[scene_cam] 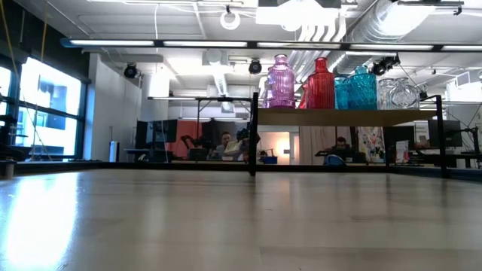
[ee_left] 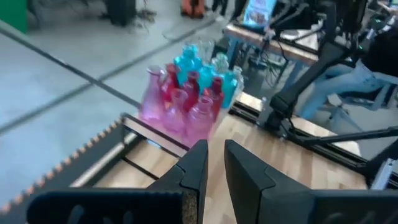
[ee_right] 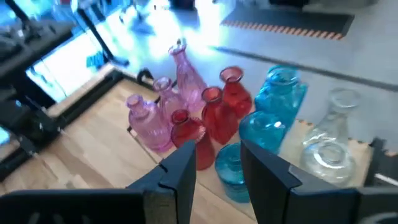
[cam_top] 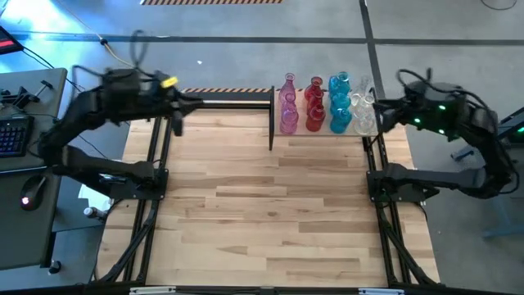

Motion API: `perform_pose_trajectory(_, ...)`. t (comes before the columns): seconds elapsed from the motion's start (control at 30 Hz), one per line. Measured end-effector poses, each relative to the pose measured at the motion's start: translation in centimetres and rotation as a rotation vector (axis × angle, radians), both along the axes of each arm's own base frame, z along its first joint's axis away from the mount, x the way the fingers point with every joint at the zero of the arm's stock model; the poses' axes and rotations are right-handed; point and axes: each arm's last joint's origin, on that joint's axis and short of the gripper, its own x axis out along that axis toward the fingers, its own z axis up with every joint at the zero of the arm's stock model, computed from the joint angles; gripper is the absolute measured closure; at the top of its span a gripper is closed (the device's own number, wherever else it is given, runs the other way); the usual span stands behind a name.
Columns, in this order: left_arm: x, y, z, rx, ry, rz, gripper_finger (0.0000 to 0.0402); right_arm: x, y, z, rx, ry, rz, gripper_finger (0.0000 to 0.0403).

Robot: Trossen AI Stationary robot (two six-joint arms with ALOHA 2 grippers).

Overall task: Sort vases onto shelf
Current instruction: Return to Home Position

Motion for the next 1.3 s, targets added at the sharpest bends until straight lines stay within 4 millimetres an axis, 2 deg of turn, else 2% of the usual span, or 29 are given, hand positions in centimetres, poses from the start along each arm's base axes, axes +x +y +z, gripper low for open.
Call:
perform_pose_trajectory(0.1, -2.6, -0.6, 0.4, 0.054, -0.027, 0.039, 0.0357, -1.6, 0.8, -0.2, -0.035, -0.046, -0.016, 0.0286)
perform_pose_trajectory(0.23, -5.6, -1.4, -0.5, 0.098, -0.052, 0.083, 0.0357, -3.4, 1.7, -1.1, -0.08, -0.138, -0.021, 0.0286)
perform_pose_trajectory(0.4, -8.2, -2.1, -2.7, 0.124, -0.098, 0.115, 0.0357, -5.1, 2.6, -3.0, -0.136, -0.255, -0.023, 0.0286)
perform_pose_trajectory(0.53, -9.1, -2.3, -5.2, 0.14, -0.132, 0.118, 0.0357, -6.0, 3.1, -4.8, -0.173, -0.322, -0.023, 0.0286)
perform_pose_trajectory(0.7, -9.5, -2.5, -8.9, 0.152, -0.187, 0.113, 0.0357, -6.6, 3.4, -7.3, -0.203, -0.363, -0.021, 0.0286)
perform_pose_trajectory(0.93, -9.0, -2.4, -14.3, 0.173, -0.288, 0.096, 0.0357, -6.8, 3.6, -10.7, -0.2, -0.366, 0.003, 0.0286)
perform_pose_trajectory(1.17, -7.8, -2.0, -18.8, 0.179, -0.356, 0.1, 0.0357, -5.7, 3.3, -13.5, -0.208, -0.421, 0.089, 0.0286)
perform_pose_trajectory(1.3, -7.2, -1.8, -20.7, 0.152, -0.371, 0.104, 0.0357, -4.7, 2.9, -15.0, -0.219, -0.412, 0.125, 0.0286)
